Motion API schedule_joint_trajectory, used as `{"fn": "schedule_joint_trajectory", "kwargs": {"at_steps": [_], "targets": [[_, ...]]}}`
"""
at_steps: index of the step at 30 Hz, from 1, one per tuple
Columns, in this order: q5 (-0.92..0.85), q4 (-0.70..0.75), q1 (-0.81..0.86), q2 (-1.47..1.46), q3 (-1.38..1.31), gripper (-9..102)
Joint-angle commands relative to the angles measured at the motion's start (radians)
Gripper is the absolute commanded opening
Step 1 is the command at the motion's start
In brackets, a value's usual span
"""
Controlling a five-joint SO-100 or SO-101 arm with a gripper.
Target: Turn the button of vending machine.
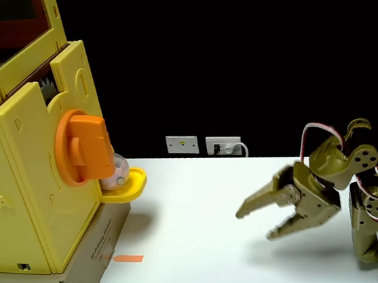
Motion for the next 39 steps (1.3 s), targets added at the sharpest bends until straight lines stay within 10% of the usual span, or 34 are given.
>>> {"fn": "schedule_joint_trajectory", "kwargs": {"at_steps": [1,9,19,39], "targets": [[-0.052,-0.005,-0.003,0.141,0.032,42],[-0.054,-0.034,-0.008,0.143,0.080,41],[-0.012,-0.041,-0.029,0.144,0.086,1],[-0.021,-0.075,-0.055,0.146,0.137,0]]}}
